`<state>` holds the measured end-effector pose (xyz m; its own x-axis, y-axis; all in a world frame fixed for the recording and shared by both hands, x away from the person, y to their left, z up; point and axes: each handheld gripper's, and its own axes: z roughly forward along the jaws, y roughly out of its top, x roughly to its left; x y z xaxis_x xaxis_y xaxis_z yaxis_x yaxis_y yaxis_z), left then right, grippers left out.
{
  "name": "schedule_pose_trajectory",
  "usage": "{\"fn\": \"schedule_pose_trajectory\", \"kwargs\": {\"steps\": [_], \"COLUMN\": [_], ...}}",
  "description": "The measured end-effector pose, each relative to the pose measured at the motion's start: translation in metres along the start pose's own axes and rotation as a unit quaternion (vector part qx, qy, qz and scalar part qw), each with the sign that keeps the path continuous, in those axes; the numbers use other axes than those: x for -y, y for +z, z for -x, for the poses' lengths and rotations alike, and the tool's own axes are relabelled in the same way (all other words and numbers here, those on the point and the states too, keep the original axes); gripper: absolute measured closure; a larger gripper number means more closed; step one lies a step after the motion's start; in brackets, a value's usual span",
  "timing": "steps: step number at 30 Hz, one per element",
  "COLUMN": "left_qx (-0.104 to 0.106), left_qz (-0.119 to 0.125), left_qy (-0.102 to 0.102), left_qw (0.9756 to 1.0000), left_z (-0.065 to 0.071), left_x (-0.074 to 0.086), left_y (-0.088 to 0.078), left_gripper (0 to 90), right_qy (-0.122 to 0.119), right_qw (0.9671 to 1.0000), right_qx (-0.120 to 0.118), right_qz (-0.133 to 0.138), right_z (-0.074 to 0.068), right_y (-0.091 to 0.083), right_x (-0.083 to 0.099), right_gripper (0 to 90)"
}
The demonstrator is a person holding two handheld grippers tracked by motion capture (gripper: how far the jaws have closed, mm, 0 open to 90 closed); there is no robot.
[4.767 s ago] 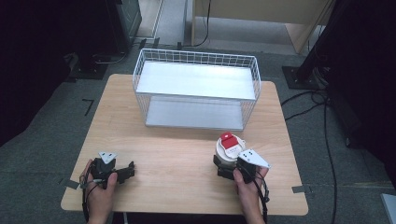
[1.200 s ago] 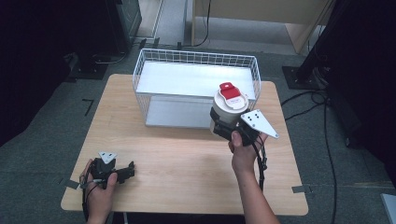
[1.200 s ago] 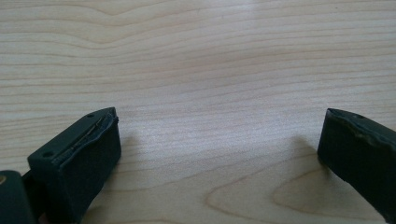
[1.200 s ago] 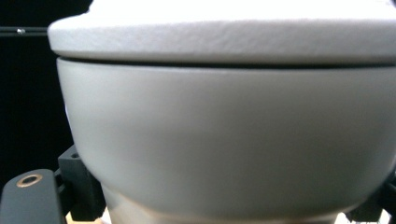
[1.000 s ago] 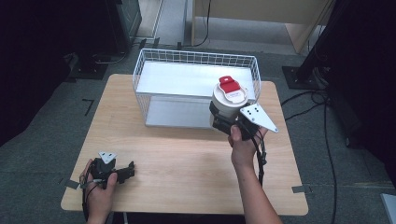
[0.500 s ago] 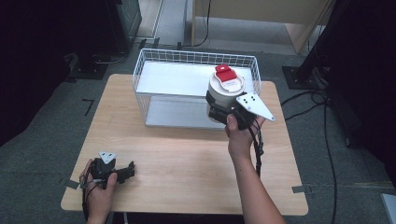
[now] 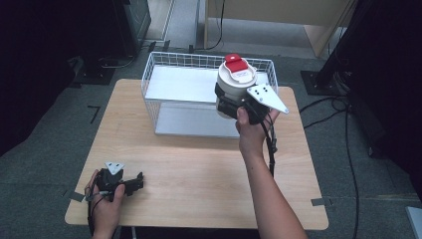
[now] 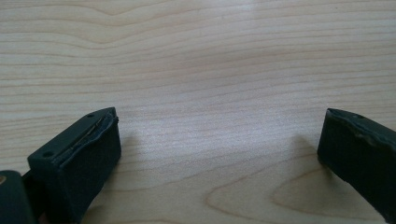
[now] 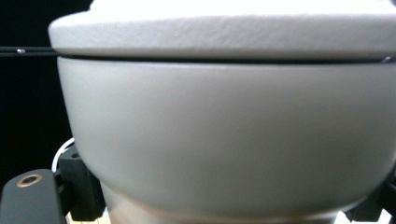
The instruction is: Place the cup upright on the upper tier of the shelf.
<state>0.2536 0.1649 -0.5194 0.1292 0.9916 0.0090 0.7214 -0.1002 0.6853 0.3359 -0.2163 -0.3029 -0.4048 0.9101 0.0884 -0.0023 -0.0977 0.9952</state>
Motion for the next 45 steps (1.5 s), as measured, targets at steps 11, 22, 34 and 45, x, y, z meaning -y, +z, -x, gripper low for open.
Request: {"fn": "schedule_pose_trajectory", "kwargs": {"steps": [11,22,34,45], "left_qx": [0.000,0.000,0.000,0.000], "left_qz": [0.000,0.000,0.001,0.001], "left_qy": [0.000,0.000,-0.002,-0.001], "left_qw": [1.0000,1.0000,1.0000,1.0000], "left_z": [0.000,0.000,0.000,0.000], "left_x": [0.000,0.000,0.000,0.000], "left_y": [0.000,0.000,0.000,0.000], "left_gripper": [0.0,0.0,0.0,0.0], "right_qy": [-0.011,-0.007,-0.013,-0.020], "right_qw": [0.9999,0.9992,0.9974,0.9958], "right_qx": [0.010,0.032,0.062,0.078], "right_qz": [-0.003,-0.022,-0.035,-0.043], "right_z": [0.001,0.010,0.022,0.033], "right_y": [0.024,0.056,0.086,0.098], "right_x": [-0.011,-0.002,0.001,0.004], "right_gripper": [10.8,10.8,10.8,10.8]}}
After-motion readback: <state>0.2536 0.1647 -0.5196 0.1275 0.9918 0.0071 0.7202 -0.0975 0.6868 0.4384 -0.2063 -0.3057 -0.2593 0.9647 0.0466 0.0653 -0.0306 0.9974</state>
